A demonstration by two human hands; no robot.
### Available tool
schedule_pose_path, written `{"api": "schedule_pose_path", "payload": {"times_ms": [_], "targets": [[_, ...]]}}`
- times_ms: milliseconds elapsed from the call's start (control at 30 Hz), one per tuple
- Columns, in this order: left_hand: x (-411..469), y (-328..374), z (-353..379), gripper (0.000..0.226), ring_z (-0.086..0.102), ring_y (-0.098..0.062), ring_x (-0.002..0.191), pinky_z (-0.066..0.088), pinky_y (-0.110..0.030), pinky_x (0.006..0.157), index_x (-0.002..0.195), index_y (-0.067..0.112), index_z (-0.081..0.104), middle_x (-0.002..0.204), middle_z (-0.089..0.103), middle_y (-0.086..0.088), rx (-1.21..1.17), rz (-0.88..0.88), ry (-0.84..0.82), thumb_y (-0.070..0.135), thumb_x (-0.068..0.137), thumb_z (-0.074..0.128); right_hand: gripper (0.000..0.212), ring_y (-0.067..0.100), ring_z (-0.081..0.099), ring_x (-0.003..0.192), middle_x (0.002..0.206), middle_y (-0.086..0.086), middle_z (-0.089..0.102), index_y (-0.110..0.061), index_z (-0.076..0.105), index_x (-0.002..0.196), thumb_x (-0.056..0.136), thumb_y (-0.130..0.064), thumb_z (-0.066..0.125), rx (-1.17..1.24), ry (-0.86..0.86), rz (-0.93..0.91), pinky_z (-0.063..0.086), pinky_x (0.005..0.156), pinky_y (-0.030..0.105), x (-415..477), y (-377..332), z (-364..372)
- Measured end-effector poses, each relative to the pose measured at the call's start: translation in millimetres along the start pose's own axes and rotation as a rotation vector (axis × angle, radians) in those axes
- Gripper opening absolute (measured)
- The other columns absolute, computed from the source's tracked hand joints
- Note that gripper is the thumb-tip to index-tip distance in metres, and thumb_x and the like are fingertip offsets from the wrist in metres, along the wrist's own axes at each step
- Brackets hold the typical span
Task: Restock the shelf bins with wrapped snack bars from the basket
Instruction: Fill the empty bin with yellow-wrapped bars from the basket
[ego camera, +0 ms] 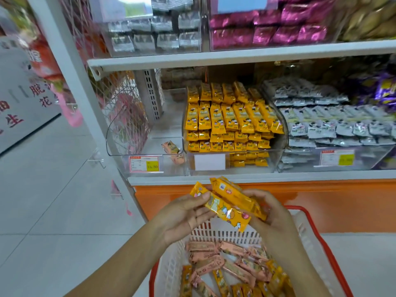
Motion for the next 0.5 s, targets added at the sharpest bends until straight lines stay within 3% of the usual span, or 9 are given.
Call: {"api": "schedule_pose_path", "payload": {"times_ms": [100,233,300,367,433,500], "targets": [[3.0,0.5,-0.5,0.039,0.07,-0.021,0.082,0.059,-0.028,0.071,0.104,-0.004,0.06,0.097,0.069,-0.017,0.082,-0.001,-0.01,0.007,0.067,0.068,0.032,0.022,0.07,0.091,0.1,0.0,0.071,-0.021,0.067,0.102,0.073,-0.032,0.074,0.166,0.139,0.082,0.055,0.074,0.023,1.0,2.5,-5.5],[3.0,0.5,4.2,0.031,0.071,-0.019,0.084,0.056,-0.025,0.072,0.097,-0.003,0.064,0.094,0.072,-0.014,0.23,-0.006,-0.058,0.005,0.068,0.069,0.084,0.03,0.072,0.09,0.097,0.014,0.073,-0.005,0.063,0.105,0.049,-0.064,0.083,0.353,0.185,0.208,0.057,0.072,0.024,0.1,5.0,-0.8],[3.7,0.4,8.4,0.032,0.07,-0.02,0.087,0.056,-0.026,0.076,0.1,-0.003,0.065,0.097,0.071,-0.014,0.244,0.013,-0.088,0.004,0.069,0.068,0.081,0.03,0.072,0.086,0.092,0.017,0.074,0.0,0.062,0.102,0.055,-0.064,0.08,0.379,0.2,0.272,0.059,0.069,0.027,-0.5,3.6,2.1],[4.5,0.4,11.8,0.028,0.07,-0.018,0.085,0.057,-0.027,0.08,0.096,0.0,0.066,0.094,0.072,-0.012,0.254,0.036,-0.11,0.005,0.069,0.068,0.07,0.028,0.072,0.083,0.085,0.016,0.074,0.004,0.064,0.098,0.071,-0.061,0.067,0.258,0.22,0.308,0.06,0.072,0.032,-0.9,2.9,4.8],[5.2,0.6,15.0,0.025,0.07,-0.019,0.086,0.056,-0.029,0.086,0.094,0.002,0.067,0.093,0.072,-0.011,0.25,0.053,-0.114,0.006,0.069,0.068,0.084,0.032,0.068,0.077,0.08,0.02,0.068,0.005,0.065,0.09,0.072,-0.076,0.058,0.055,0.214,0.287,0.056,0.077,0.042,-3.1,1.7,7.8],[5.6,1.8,17.9,0.028,0.069,-0.021,0.087,0.055,-0.032,0.089,0.096,0.003,0.066,0.096,0.071,-0.013,0.246,0.068,-0.102,0.007,0.068,0.069,0.09,0.035,0.058,0.069,0.081,0.028,0.061,0.007,0.062,0.085,0.069,-0.081,0.053,-0.025,0.204,0.249,0.051,0.069,0.038,-6.1,-1.5,11.1]]}}
Point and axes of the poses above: each hand's wrist, its own x-axis towards the middle knuckle, its own z-axis out of the palm, y = z × x, the point moved 1 cm from there along x, towards the middle knuckle
